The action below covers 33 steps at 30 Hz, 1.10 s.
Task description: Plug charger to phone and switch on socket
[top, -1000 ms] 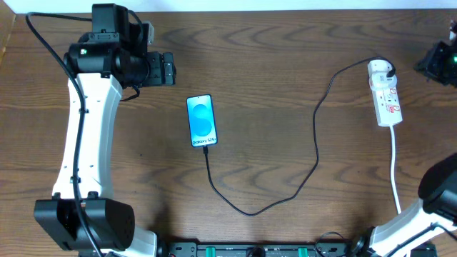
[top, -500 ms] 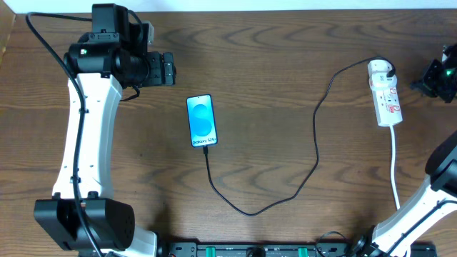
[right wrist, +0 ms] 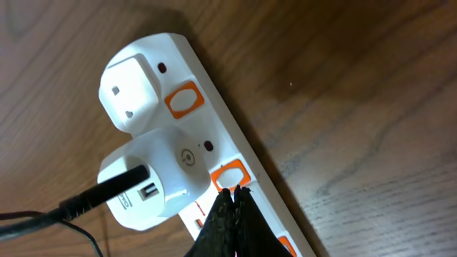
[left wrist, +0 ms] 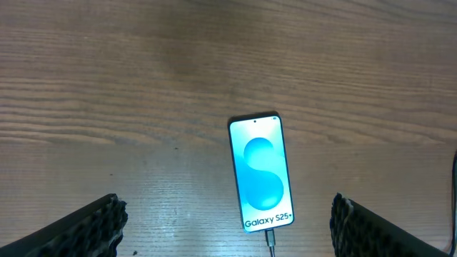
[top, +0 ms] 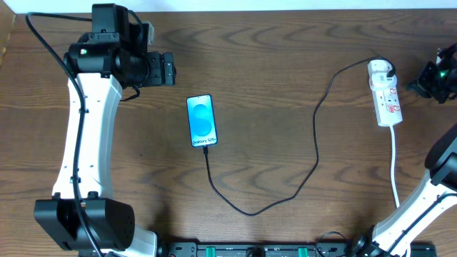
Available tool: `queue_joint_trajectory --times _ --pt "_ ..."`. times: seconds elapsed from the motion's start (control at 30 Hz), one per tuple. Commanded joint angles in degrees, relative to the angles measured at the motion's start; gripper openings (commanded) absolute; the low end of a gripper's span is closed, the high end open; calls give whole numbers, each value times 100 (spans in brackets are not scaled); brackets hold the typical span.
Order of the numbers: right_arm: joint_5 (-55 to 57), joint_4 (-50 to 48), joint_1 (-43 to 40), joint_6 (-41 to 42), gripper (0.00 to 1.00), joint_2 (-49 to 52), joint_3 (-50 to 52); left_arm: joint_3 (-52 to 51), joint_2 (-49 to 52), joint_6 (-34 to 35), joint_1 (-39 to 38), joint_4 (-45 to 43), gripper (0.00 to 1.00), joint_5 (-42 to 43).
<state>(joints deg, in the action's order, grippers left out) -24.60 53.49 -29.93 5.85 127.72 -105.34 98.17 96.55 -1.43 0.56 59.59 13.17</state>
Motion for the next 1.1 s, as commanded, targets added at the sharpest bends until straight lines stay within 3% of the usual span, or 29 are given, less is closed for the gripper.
queue_joint_trajectory --times 0.0,1.07 --pt "-129 -42 96 50 1 203 15 59 -39 24 17 7 93 -39" --pt "-96 -109 306 -37 1 382 15 59 -39 24 17 9 93 -39"
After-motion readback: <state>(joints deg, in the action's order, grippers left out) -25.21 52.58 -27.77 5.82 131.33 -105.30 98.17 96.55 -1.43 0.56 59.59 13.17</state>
